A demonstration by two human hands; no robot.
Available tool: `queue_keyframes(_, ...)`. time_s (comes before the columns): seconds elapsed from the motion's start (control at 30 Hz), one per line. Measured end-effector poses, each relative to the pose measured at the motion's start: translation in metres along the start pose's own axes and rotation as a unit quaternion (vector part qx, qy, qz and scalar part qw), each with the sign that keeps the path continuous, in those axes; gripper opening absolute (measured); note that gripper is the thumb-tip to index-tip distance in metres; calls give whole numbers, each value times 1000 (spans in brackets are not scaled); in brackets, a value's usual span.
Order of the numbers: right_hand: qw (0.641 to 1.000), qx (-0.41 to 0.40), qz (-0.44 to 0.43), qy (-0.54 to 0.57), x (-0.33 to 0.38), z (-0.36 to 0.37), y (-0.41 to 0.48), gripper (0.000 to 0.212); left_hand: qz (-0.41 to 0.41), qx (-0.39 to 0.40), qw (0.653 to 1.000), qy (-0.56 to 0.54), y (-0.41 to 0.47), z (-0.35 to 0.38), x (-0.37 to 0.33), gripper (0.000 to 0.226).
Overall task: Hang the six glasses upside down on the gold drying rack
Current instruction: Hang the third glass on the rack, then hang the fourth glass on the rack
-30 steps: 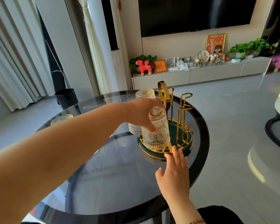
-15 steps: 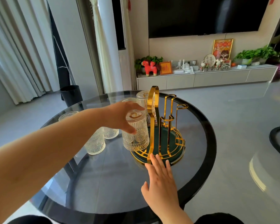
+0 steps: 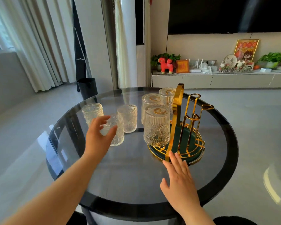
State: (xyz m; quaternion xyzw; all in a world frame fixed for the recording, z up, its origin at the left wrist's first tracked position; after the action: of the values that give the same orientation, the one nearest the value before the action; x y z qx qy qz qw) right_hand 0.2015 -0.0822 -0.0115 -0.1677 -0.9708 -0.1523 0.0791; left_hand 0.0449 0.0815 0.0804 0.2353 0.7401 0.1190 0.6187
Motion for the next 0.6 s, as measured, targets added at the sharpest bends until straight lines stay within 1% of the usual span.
queue_keyframes(0.03,1000,9,7,4,1,0,0,51,-31,-27,999,-13,-5,-5,13,39)
queue_keyframes(0.1,1000,4,9,-6,2,-1,-1,51,-89,-48,995,-23,-13,-9,36,56)
queue_keyframes(0.2,1000,4,17,-10,2,-3,-1,50,-171,-24,985,-27,-16,1,59,77)
queue_keyframes(0.27,1000,13,15,-13,3,-4,-1,49,-204,-2,978,-33,-13,10,68,85)
queue_keyframes(0.37,1000,15,22,-8,3,-4,-2,49,-215,11,975,-49,-6,21,75,88)
queue_keyframes(0.5,999,20,31,-2,2,-2,-2,48,-190,11,982,-12,4,27,80,88)
queue_keyframes(0.6,999,23,36,-7,2,0,-1,48,-198,13,980,13,10,28,85,89)
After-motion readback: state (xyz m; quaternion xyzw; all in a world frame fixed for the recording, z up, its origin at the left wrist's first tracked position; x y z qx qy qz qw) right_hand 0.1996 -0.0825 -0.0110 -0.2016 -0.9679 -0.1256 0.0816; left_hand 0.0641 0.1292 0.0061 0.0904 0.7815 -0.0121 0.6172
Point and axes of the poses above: each hand's wrist, its own y-axis towards the middle knuckle, its own z-axis out of the palm, x = y × z, the point moved 3 cm from there along y, towards the middle knuckle, and after that the axes turned 8 degrees about -y, right-handed, at the moved point
